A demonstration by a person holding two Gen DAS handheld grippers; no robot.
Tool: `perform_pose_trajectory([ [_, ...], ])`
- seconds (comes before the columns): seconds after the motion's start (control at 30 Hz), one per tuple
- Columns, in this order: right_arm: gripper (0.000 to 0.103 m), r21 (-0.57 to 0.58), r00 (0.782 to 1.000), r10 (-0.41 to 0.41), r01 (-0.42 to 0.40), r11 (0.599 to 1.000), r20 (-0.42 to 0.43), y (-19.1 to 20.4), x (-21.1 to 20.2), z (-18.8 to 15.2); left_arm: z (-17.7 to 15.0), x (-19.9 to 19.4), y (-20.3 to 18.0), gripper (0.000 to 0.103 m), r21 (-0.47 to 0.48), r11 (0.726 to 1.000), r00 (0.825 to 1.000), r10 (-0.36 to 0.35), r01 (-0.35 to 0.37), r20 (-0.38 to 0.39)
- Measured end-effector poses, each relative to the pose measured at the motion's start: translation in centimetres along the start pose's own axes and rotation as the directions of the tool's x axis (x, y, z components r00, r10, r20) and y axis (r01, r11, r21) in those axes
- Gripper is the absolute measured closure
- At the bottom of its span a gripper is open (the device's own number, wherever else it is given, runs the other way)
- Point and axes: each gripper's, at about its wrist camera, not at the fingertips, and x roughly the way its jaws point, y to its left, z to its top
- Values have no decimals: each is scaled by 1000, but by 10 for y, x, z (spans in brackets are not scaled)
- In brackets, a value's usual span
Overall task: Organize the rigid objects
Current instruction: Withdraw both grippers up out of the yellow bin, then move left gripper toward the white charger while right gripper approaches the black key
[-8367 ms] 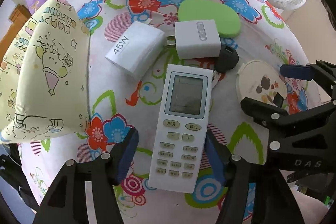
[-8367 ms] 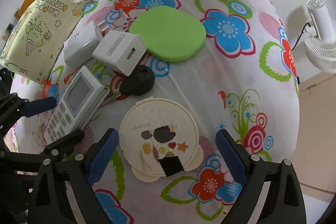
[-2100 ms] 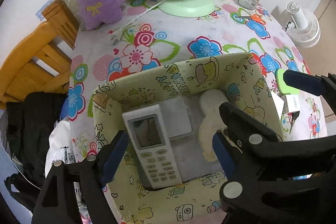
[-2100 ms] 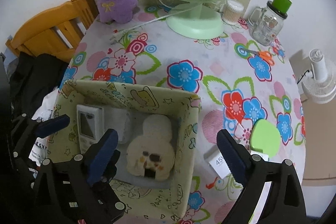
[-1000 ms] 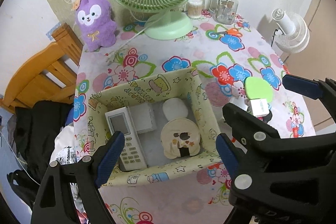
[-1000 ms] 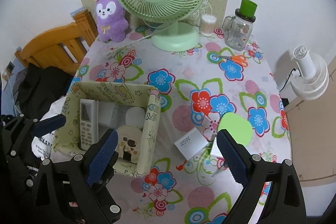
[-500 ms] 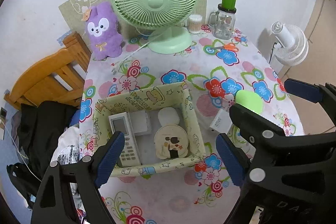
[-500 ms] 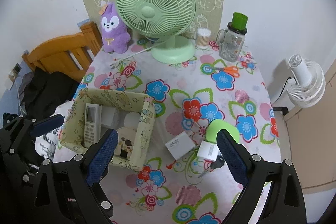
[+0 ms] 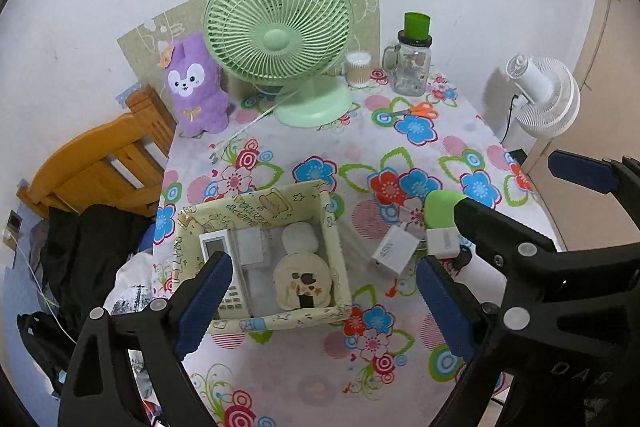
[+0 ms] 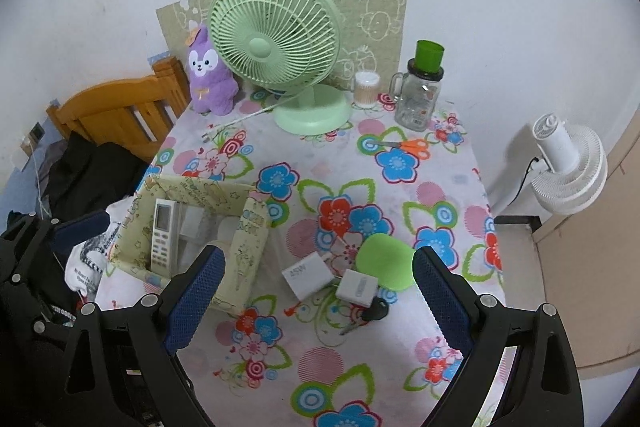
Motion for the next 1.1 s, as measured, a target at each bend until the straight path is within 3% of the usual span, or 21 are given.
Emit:
perform_pose_trajectory([
  [0.4, 7, 0, 1000, 23, -23, 1000, 20, -35, -14, -9, 0, -10, -29, 2, -33, 999, 1000, 4, -3, 28],
  [0.73, 7, 3, 999, 49, -49, 999, 24, -77, -12, -16, -5, -7, -62, 2, -74, 997, 998, -34, 37, 46],
  [1.1, 7, -35, 996, 85, -85, 996, 16, -104, 9, -26, -13, 17, -82, 2, -133, 991, 1000, -26, 27, 5],
])
